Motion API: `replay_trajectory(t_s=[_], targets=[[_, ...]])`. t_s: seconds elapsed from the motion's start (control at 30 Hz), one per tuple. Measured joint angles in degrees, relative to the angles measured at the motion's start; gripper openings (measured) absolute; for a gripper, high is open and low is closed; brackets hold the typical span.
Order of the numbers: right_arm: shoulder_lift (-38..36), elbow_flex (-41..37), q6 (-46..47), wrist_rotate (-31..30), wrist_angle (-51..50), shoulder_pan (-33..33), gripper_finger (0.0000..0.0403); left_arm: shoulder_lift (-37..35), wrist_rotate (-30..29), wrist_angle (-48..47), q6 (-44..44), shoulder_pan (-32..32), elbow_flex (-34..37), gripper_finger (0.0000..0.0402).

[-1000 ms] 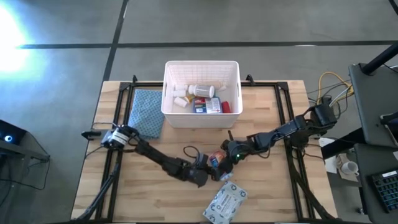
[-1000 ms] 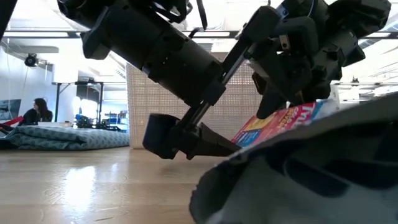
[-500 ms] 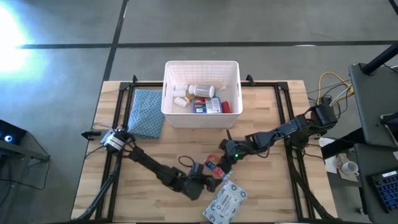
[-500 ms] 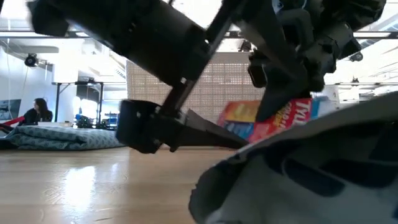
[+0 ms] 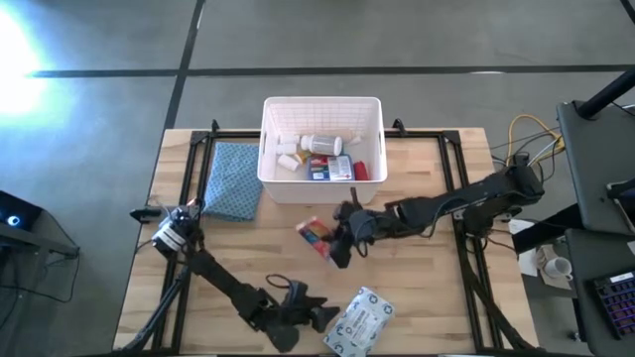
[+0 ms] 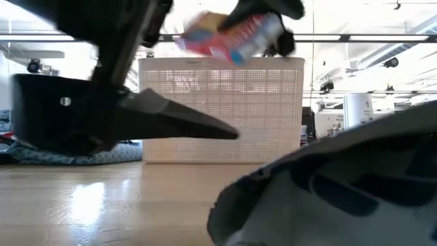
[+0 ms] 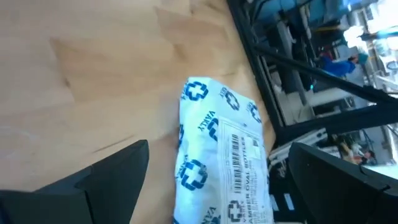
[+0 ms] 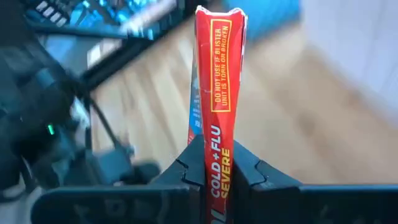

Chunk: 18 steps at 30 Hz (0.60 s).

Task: Pick & place medical supplies in basket/bin
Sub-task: Put the red medicine box into the white bin

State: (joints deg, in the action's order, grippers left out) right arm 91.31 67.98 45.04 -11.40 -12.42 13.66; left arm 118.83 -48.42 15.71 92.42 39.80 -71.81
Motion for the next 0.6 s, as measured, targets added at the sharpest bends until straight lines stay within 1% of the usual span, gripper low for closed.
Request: replay_trajectory(t_s=[0.1,0.2,0.3,0.37,0.4,0.47,0.53,0.6], targets=[[-0.2,10.02,-5.67,-3.32,-8.45,-1.88,0.0023,0.0,-3.18,0.11,1.31,1.03,-0.14,0.0363],[-0.24,19.8,-10.4,-5.37,-16.13,-5.7,0.0024,-0.01,-3.25,0.38,1.27,2.13,-0.87,0.0363],[-0.24,27.94,-16.59,-8.7,-20.56,-10.71,0.0024,-0.04,-4.06,0.49,1.33,3.76,-1.07,0.0363],[-0.24,32.71,-19.62,-12.5,-22.58,-14.03,0.0027,-0.04,-5.72,1.02,1.39,5.07,-1.07,0.0363],[-0.28,34.58,-21.55,-13.03,-23.42,-15.84,0.0032,-0.05,-7.06,1.27,1.4,5.84,-1.09,0.0363],[-0.08,37.34,-23.1,-10.67,-25.39,-19.73,0.0047,-0.07,-9.78,1.3,1.49,7.34,-1.4,0.0363],[0.46,39.67,-19.43,-6.38,-30.9,-23.38,0.0074,-0.11,-11.94,1.28,2.19,8.8,-1.42,0.0363],[1.29,41.21,-16.13,-3.55,-36.53,-26.07,0.0109,-0.13,-12.16,1.28,4.01,10.12,-1.37,0.0363]])
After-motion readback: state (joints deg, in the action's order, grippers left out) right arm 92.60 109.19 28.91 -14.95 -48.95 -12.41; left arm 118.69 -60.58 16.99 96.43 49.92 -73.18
